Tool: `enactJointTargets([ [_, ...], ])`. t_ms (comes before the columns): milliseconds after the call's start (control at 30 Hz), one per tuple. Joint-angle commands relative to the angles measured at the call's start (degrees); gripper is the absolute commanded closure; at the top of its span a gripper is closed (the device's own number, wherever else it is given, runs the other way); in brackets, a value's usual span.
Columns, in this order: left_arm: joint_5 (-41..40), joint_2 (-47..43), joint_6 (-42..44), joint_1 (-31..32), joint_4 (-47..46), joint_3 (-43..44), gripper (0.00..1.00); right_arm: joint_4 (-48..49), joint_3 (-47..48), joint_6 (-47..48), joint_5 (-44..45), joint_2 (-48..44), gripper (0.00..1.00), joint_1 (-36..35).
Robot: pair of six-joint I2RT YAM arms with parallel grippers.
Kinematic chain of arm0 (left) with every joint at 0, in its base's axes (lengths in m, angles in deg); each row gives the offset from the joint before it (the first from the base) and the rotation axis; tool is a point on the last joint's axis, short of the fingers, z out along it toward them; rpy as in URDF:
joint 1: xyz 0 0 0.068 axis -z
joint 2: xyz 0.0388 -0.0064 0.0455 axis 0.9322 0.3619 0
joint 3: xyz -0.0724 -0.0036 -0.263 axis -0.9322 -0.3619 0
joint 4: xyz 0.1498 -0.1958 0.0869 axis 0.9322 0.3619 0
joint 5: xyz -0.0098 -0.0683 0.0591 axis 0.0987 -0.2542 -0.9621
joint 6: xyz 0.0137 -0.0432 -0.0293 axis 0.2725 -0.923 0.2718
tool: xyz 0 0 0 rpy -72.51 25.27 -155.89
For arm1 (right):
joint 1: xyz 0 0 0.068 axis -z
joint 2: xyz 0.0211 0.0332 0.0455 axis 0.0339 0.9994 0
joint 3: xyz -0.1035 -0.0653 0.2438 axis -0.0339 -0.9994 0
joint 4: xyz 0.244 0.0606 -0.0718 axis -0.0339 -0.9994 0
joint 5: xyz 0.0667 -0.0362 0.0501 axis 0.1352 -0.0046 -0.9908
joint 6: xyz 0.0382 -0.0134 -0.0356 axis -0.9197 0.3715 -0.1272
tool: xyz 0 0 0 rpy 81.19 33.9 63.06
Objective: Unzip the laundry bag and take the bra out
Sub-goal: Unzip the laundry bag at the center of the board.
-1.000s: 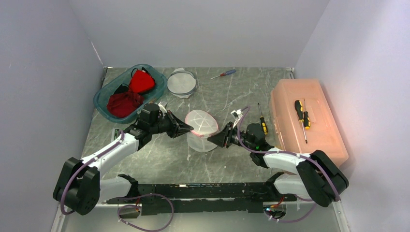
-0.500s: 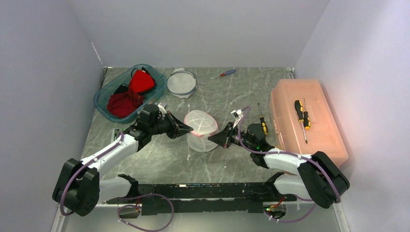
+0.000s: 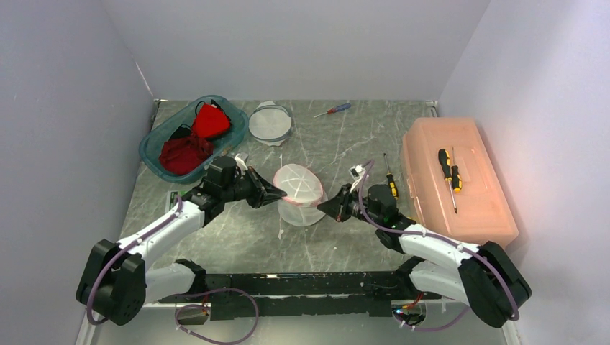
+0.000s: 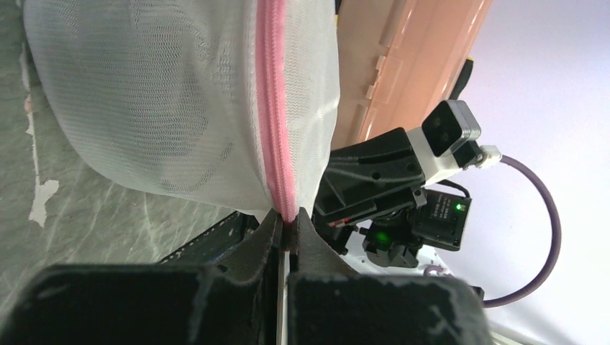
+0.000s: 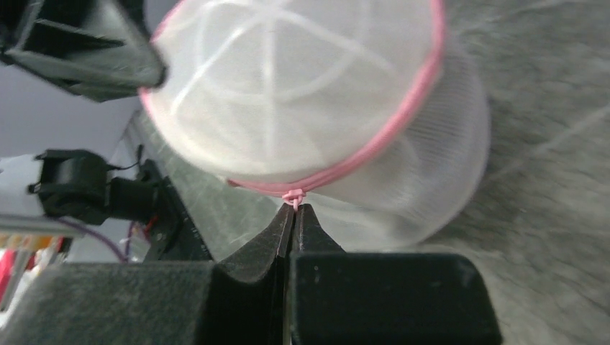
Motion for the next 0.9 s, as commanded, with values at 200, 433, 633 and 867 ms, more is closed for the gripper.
enactJointTargets([
  [200, -0.68, -1.28, 6.67, -0.18, 4.01, 2.68, 0.97, -13.05, 2.82, 3.44, 13.03, -5.08, 1.0, -0.65],
  [433, 1.71, 6.82, 21.26, -0.18, 7.3, 11.88, 0.97, -26.15, 8.73, 11.34, 24.96, -14.65, 1.0, -12.01],
  [633, 3.93, 18.3, 31.85, -0.18, 12.3, 26.4, 0.97, -29.32, 10.35, 9.83, 35.67, -14.73, 1.0, -21.05],
  [867, 0.51, 24.02, 34.54, -0.18, 10.9, 28.31, 0.66, -24.22, 7.14, 3.1, 46.27, -9.31, 1.0, -26.41],
])
